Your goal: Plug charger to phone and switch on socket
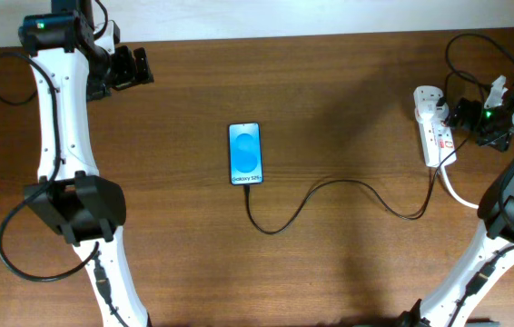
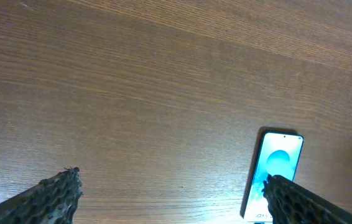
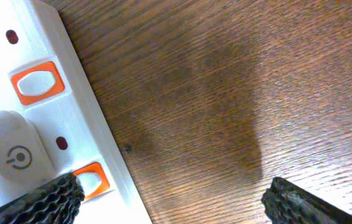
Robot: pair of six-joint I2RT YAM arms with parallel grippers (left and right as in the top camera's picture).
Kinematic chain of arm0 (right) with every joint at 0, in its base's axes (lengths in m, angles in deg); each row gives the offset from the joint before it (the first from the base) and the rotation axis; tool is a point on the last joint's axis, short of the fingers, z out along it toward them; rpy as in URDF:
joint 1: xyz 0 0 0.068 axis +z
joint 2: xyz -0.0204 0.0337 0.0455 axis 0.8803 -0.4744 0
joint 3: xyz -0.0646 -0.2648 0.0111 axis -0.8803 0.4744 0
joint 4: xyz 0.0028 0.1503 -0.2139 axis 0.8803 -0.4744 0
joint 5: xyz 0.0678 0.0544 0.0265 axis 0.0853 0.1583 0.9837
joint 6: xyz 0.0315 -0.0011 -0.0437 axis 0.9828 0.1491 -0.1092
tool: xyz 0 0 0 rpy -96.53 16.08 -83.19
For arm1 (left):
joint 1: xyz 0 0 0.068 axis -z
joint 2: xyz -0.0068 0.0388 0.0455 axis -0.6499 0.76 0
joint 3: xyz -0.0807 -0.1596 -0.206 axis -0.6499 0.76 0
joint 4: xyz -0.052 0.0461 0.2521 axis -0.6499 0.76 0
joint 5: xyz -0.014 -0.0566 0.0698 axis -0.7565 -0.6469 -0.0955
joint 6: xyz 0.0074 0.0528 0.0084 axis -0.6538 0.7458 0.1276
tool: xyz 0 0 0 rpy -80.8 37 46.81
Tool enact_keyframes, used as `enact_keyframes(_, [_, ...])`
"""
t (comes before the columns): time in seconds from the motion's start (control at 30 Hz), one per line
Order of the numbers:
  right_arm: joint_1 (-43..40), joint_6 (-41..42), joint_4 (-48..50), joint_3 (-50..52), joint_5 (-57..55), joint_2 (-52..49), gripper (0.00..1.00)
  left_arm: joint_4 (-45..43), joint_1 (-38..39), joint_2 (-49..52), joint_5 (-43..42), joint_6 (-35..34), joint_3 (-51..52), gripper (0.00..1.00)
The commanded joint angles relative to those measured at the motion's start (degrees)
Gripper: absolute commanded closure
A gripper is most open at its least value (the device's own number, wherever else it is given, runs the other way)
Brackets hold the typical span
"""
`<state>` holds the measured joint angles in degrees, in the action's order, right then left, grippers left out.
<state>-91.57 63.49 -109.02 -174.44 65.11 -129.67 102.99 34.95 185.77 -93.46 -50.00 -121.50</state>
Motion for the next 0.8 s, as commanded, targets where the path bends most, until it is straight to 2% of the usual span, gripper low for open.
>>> enact_keyframes(0.0, [4.5,-1.5,-1.9,1.8,4.2,-2.5,0.01,-0.1,-0.2,-0.6,0.6,0.3,-0.5,0.01])
enact_keyframes(0.77, [4.5,-1.5,-2.6,1.8,7.9,-2.5,0.01,-0.1,-0.2,-0.6,0.6,0.3,-0.5,0.01])
